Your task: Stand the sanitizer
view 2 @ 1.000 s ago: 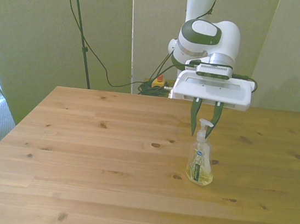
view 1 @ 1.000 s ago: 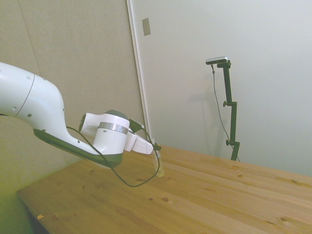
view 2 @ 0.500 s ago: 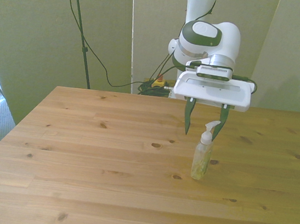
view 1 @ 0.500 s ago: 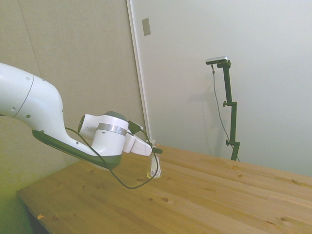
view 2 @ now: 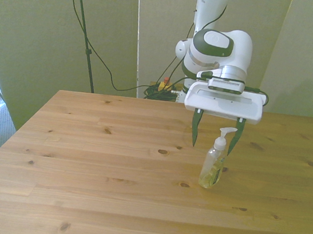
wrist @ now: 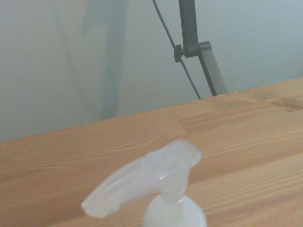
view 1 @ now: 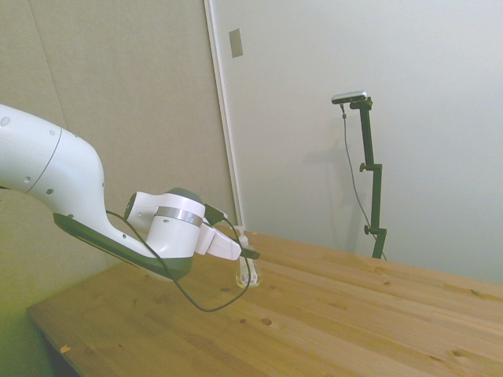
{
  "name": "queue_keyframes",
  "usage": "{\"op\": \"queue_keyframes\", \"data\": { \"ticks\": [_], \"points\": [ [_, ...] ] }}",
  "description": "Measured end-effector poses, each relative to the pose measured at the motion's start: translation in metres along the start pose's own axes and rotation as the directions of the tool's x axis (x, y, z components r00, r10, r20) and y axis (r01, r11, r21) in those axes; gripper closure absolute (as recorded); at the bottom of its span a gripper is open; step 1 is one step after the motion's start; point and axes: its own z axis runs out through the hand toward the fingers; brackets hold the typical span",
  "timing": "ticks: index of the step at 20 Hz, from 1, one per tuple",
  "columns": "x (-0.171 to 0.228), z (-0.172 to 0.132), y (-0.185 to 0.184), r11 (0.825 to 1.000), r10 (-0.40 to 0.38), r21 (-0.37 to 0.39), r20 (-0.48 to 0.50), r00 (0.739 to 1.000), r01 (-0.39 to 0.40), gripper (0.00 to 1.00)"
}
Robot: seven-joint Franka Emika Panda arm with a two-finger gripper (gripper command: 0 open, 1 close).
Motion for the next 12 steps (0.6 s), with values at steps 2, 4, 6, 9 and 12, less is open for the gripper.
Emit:
{"op": "queue_keyframes", "data": {
  "ticks": [2,4,6,9,12],
  "points": [
    [-0.005,-0.001,0.003,1.0,-0.008,-0.004,0.011,1.0,0.008,0.0],
    [-0.011,-0.002,0.009,1.0,-0.014,-0.011,0.038,0.999,0.014,0.0],
    [-0.016,-0.005,0.016,1.0,-0.014,-0.02,0.074,0.997,0.016,0.0],
    [-0.021,-0.01,0.023,0.999,-0.023,-0.036,0.125,0.992,0.027,0.0],
    [-0.024,-0.017,0.03,0.998,-0.028,-0.057,0.161,0.987,0.038,0.0]
  ]
}}
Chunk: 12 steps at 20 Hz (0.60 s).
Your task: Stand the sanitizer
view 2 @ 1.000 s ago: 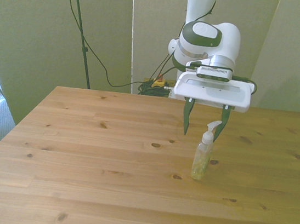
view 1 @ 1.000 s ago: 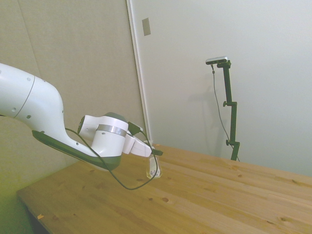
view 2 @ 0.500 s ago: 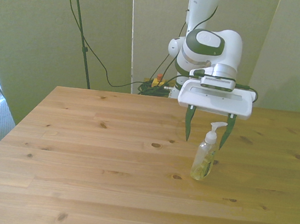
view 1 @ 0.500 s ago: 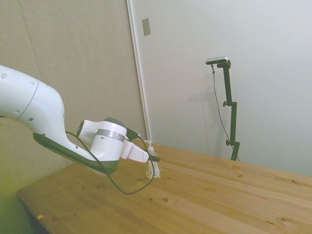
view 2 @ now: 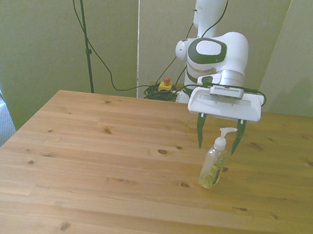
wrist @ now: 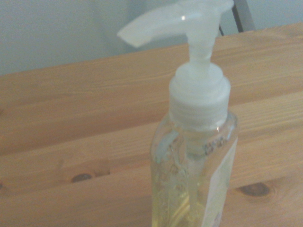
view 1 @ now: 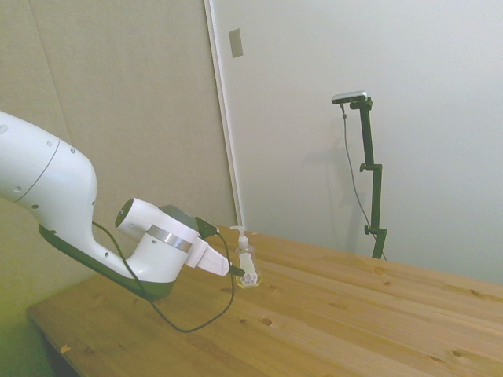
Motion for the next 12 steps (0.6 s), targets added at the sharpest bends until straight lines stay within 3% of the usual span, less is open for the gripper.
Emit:
{"op": "queue_keyframes", "data": {
  "ticks": [7,12],
  "points": [
    [-0.026,-0.01,0.012,0.995,-0.038,-0.085,0.105,0.994,0.047,0.0],
    [-0.034,-0.033,-0.001,0.976,-0.089,-0.181,0.19,0.978,0.124,0.0]
  ]
}}
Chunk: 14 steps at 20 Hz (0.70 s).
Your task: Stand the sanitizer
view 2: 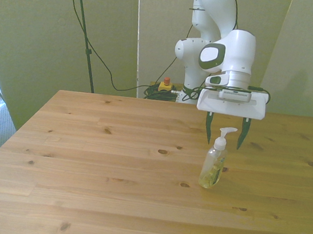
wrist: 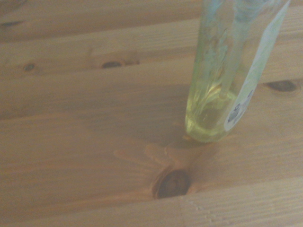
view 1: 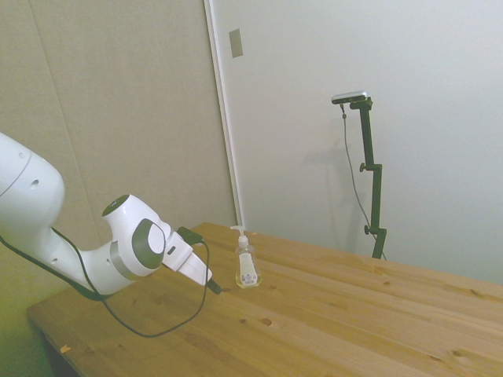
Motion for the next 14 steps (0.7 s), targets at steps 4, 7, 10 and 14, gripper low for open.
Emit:
{"op": "queue_keyframes", "data": {
  "ticks": [4,7,10,14],
  "points": [
    [0.049,-0.051,-0.01,0.996,-0.056,-0.059,0.079,0.995,0.061,0.0],
    [0.079,-0.067,-0.011,0.991,-0.092,-0.081,0.13,0.987,0.104,0.0],
    [0.076,-0.063,-0.01,0.983,-0.131,-0.097,0.208,0.969,0.153,0.0],
    [0.071,-0.06,-0.006,0.971,-0.156,-0.136,0.255,0.954,0.195,0.0]
  ]
}}
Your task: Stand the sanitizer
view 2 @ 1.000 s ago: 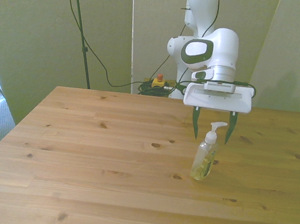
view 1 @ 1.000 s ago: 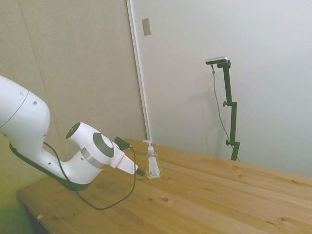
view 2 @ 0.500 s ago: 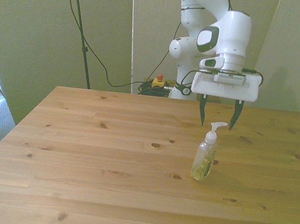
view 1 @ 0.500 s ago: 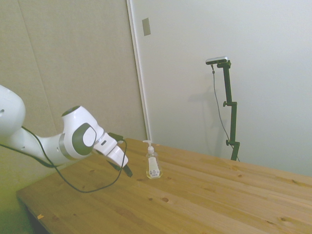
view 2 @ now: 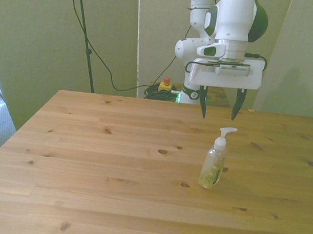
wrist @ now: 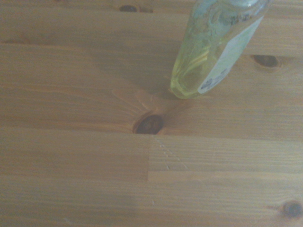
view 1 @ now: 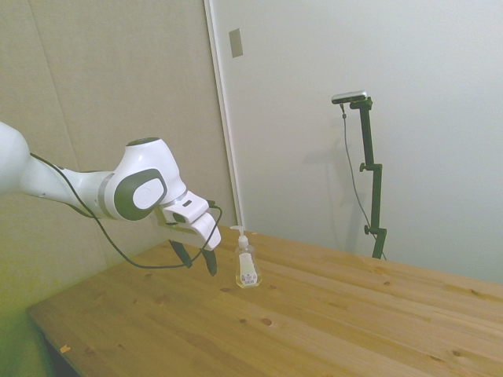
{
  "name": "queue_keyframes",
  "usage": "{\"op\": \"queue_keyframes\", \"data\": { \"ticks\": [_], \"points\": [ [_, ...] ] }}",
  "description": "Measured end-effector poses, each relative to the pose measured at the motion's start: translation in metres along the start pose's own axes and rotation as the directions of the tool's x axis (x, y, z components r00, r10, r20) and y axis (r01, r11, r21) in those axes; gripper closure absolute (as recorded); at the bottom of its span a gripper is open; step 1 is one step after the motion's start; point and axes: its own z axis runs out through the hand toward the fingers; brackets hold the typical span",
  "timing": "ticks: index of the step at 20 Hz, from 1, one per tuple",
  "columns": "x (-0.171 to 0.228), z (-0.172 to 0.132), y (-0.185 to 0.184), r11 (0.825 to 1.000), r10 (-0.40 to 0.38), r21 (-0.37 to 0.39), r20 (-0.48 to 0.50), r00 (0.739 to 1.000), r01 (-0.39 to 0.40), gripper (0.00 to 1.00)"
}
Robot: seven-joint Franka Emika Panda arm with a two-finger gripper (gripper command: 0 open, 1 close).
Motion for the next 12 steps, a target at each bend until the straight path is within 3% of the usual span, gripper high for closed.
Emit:
{"op": "queue_keyframes", "data": {
  "ticks": [6,12],
  "points": [
    [-0.016,-0.015,0.025,0.999,0.02,-0.044,0.023,1.0,-0.019,0.0],
    [-0.047,-0.018,0.057,0.999,0.036,-0.036,0.061,0.997,-0.034,0.0]
  ]
}}
